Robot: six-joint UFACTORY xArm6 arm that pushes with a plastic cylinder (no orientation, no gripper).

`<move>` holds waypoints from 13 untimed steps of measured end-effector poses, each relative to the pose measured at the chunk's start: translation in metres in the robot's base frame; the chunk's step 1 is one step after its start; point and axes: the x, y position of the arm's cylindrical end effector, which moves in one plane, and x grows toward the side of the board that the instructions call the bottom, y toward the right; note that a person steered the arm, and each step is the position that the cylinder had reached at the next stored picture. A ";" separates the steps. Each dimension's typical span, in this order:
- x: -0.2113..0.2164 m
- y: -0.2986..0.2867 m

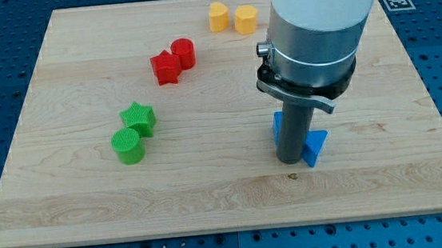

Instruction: Move the blue cube towards the center right side of the board

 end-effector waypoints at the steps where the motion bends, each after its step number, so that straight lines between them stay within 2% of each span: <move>1: -0.004 -0.004; 5: -0.079 -0.012; 7: -0.084 0.008; 11: -0.082 0.126; 12: -0.083 0.139; 13: -0.087 0.126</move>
